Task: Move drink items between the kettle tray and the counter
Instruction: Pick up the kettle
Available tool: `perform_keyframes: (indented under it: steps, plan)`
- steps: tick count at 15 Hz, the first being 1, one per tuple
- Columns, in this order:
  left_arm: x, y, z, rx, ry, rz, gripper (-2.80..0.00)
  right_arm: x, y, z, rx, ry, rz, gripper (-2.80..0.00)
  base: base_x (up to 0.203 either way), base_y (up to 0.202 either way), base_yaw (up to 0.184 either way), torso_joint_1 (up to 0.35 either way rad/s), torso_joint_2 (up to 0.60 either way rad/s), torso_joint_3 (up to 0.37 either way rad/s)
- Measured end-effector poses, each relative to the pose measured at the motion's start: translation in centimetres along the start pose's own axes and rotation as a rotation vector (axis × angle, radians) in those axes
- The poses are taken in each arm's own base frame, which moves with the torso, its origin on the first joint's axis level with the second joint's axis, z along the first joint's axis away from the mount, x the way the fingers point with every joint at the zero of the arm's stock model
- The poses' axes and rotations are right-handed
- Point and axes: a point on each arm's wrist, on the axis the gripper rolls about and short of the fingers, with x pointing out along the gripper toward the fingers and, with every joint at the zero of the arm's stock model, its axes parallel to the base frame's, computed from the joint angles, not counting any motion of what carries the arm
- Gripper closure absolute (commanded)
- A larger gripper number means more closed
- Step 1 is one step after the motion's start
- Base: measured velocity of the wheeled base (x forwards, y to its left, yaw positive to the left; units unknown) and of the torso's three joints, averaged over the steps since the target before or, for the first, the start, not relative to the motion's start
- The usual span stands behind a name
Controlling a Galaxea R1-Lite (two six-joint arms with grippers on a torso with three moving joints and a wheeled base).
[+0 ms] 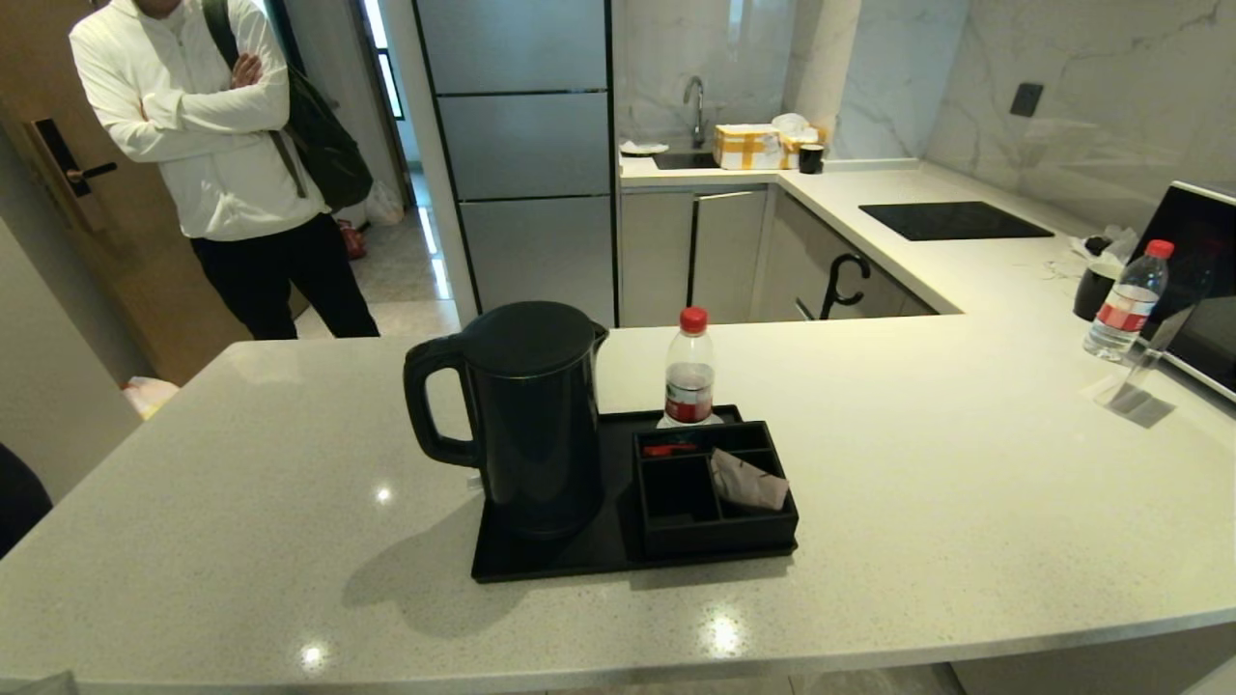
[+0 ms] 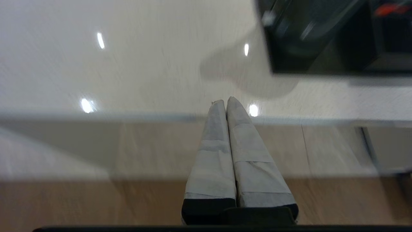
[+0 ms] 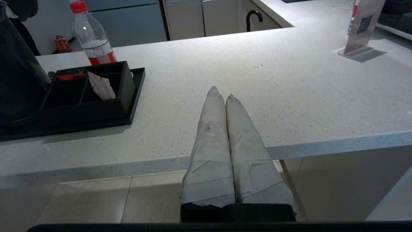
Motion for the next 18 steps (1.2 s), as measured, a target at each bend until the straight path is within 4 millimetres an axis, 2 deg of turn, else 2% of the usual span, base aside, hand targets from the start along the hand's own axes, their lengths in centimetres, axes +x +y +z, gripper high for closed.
perform_keyframes:
  steps: [3, 7, 10, 14, 15, 18]
  plan:
    - [5.2, 0.0, 0.9, -0.039, 0.086, 0.001, 0.0, 0.0, 0.0, 0.0, 0.0, 0.0, 0.0, 0.0, 0.0, 0.0, 0.0, 0.0, 0.0, 0.0]
    - [11.4, -0.5, 2.4, 0.031, -0.014, -0.066, 0.0, 0.0, 0.0, 0.0, 0.0, 0.0, 0.0, 0.0, 0.0, 0.0, 0.0, 0.0, 0.0, 0.0]
    - [14.3, -2.5, 3.8, 0.215, -0.119, -0.149, 0.0, 0.0, 0.0, 0.0, 0.0, 0.0, 0.0, 0.0, 0.0, 0.0, 0.0, 0.0, 0.0, 0.0]
    - [17.7, -4.4, 5.1, 0.265, -0.099, -0.154, 0.0, 0.0, 0.0, 0.0, 0.0, 0.0, 0.0, 0.0, 0.0, 0.0, 0.0, 0.0, 0.0, 0.0]
    - [18.4, -4.8, 4.8, 0.271, -0.077, -0.137, -2.8, 0.0, 0.0, 0.0, 0.0, 0.0, 0.0, 0.0, 0.0, 0.0, 0.0, 0.0, 0.0, 0.0]
    - [20.0, -5.5, 4.2, 0.274, -0.032, -0.103, -2.8, 0.0, 0.0, 0.0, 0.0, 0.0, 0.0, 0.0, 0.0, 0.0, 0.0, 0.0, 0.0, 0.0]
